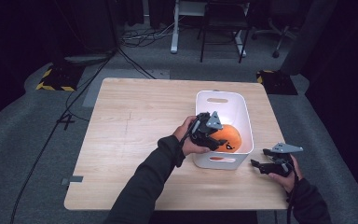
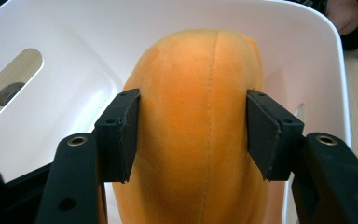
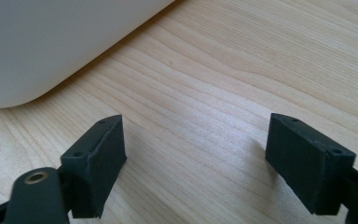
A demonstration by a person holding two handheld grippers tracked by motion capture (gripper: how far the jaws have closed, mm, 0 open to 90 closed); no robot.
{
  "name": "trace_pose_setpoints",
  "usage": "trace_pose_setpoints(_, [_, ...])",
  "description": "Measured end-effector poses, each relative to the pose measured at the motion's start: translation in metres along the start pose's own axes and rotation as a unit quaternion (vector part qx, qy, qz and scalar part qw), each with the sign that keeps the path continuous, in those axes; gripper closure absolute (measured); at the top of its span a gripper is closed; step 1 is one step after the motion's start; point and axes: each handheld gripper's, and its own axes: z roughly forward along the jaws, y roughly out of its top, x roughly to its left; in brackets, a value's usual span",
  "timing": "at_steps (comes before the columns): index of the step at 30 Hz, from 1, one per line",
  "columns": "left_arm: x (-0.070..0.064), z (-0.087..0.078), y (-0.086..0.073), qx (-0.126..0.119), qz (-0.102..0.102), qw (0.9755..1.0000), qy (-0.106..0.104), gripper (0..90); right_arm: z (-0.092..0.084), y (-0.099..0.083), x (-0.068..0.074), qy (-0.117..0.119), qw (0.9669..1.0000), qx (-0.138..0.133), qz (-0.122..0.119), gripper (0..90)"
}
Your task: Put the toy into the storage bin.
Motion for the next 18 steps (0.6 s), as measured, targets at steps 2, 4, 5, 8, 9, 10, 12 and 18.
trace_pose_setpoints(2, [0.000, 0.000, 0.000, 0.000, 0.001, 1.0000, 0.001, 40.4, 0.000, 0.000, 0.000, 0.000, 1.0000, 0.000, 0.000, 19.8])
trace_pose_setpoints(4, [0.000, -0.001, 0.001, 0.001, 0.005, 1.0000, 0.000, 40.8, 0.000, 0.000, 0.000, 0.000, 1.0000, 0.000, 0.000, 19.9])
trace_pose_setpoints(5, [0.000, -0.002, 0.001, -0.003, 0.004, 1.0000, -0.004, 47.4, 0.000, 0.000, 0.000, 0.000, 1.0000, 0.000, 0.000, 19.8])
trace_pose_setpoints(8, [0.001, -0.009, 0.002, -0.022, -0.005, 0.9996, -0.017, 46.6, 0.000, 0.000, 0.000, 0.000, 1.0000, 0.000, 0.000, 19.9])
trace_pose_setpoints(9, [0.002, -0.010, 0.001, -0.019, 0.003, 0.9998, -0.007, 46.6, 0.000, 0.000, 0.000, 0.001, 1.0000, -0.001, 0.002, 19.8])
trace_pose_setpoints(10, [0.002, -0.010, 0.001, -0.019, 0.003, 0.9998, -0.007, 46.9, 0.000, 0.000, 0.000, 0.001, 1.0000, -0.001, 0.002, 19.8])
trace_pose_setpoints(12, [0.002, -0.011, 0.000, -0.018, 0.001, 0.9998, -0.010, 46.9, 0.000, 0.000, 0.000, 0.001, 1.0000, -0.001, 0.002, 19.8])
trace_pose_setpoints(18, [0.002, -0.013, -0.001, -0.025, -0.005, 0.9997, 0.004, 43.8, 0.000, 0.000, 0.000, 0.001, 1.0000, -0.001, 0.002, 19.8])
